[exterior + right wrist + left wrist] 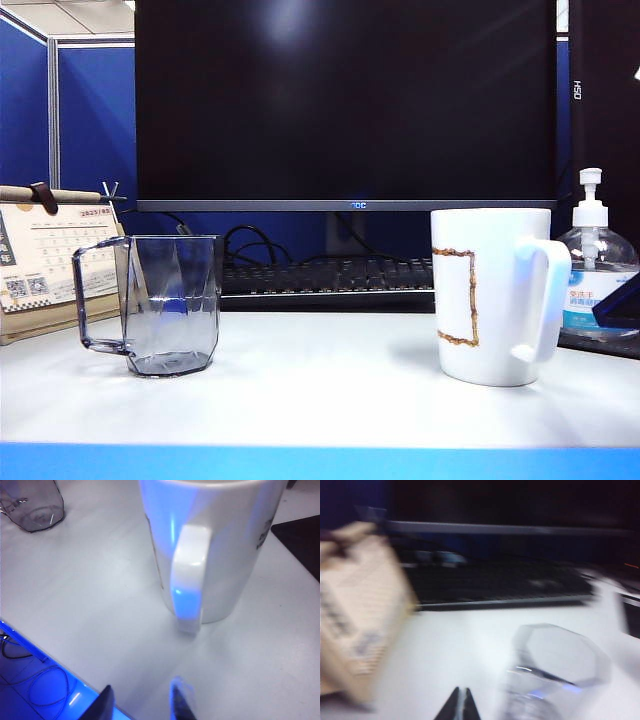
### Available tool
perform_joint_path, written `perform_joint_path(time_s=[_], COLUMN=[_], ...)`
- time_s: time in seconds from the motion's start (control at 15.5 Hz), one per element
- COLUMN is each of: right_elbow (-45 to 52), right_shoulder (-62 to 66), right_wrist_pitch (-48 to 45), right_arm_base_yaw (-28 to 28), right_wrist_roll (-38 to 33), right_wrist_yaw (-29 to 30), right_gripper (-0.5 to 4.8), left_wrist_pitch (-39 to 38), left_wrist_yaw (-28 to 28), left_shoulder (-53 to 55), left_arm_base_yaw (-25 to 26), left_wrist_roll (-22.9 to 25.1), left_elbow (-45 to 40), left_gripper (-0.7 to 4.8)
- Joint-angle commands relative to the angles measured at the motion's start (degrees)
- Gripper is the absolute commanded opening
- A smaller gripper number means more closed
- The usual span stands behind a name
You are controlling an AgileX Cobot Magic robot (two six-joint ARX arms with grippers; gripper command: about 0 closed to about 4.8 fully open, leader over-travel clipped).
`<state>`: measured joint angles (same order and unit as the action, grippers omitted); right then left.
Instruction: Swap the positions of the transparent plastic cup and the white ceramic cup.
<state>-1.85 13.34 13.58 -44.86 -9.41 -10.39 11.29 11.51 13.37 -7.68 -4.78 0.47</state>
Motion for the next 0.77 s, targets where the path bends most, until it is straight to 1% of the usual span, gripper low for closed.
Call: perform_joint_path(time_s=[0.06, 0.19, 0.26, 0.32, 0.39, 0.45, 0.52, 0.58, 0.64, 0.71, 0.77], right_elbow=[-0.22, -0.22, -0.2, -0.22, -0.26, -0.28, -0.22, -0.15, -0.15, -0.15, -0.15], right_shoulder=[-0.37, -4.79, -9.27, -13.62, -13.16, -12.33, -13.0, -13.14, -13.2, -13.2, -13.2], right_wrist_pitch=[0.33, 0.9, 0.94, 0.61, -3.04, -5.53, -5.05, -4.76, -4.37, -4.37, -4.35], right_arm_base_yaw=[-0.04, 0.98, 3.67, 6.8, 10.91, 17.2, 19.85, 22.82, 28.15, 32.15, 34.56], right_wrist_roll=[-0.04, -0.04, -0.04, -0.02, 0.0, 0.0, 0.0, 0.0, 0.0, 0.0, 0.0], right_wrist_yaw=[0.0, 0.22, 0.2, 0.13, -0.2, 0.0, 0.0, -0.09, 0.17, 0.09, 0.0], right_gripper=[1.49, 1.49, 1.49, 1.48, 1.49, 1.49, 1.49, 1.49, 1.49, 1.49, 1.49], left_wrist_pitch=[-0.02, -2.12, -6.05, -9.9, -14.23, -19.78, -21.81, -21.73, -21.84, -21.84, -21.84], left_wrist_yaw=[0.11, 0.02, -0.46, -2.84, -6.49, -11.96, -13.51, -14.1, -13.88, -13.88, -13.88], left_shoulder=[-2.56, -5.25, -7.65, -9.84, -11.96, -13.11, -13.11, -13.11, -13.11, -13.11, -13.11], left_arm_base_yaw=[5.22, 7.19, 7.5, 7.48, 7.48, 7.48, 7.5, 7.48, 7.48, 7.48, 7.48], left_wrist_roll=[-0.09, -0.11, -0.15, -0.15, -0.15, -0.15, -0.15, 0.02, 0.02, 0.02, 0.02], left_elbow=[0.11, 0.11, 0.11, 0.11, 0.11, 0.11, 0.11, 0.13, 0.13, 0.13, 0.13], left_gripper=[-0.05, -0.05, -0.05, -0.05, -0.05, -0.05, -0.05, -0.05, -0.05, -0.05, -0.05])
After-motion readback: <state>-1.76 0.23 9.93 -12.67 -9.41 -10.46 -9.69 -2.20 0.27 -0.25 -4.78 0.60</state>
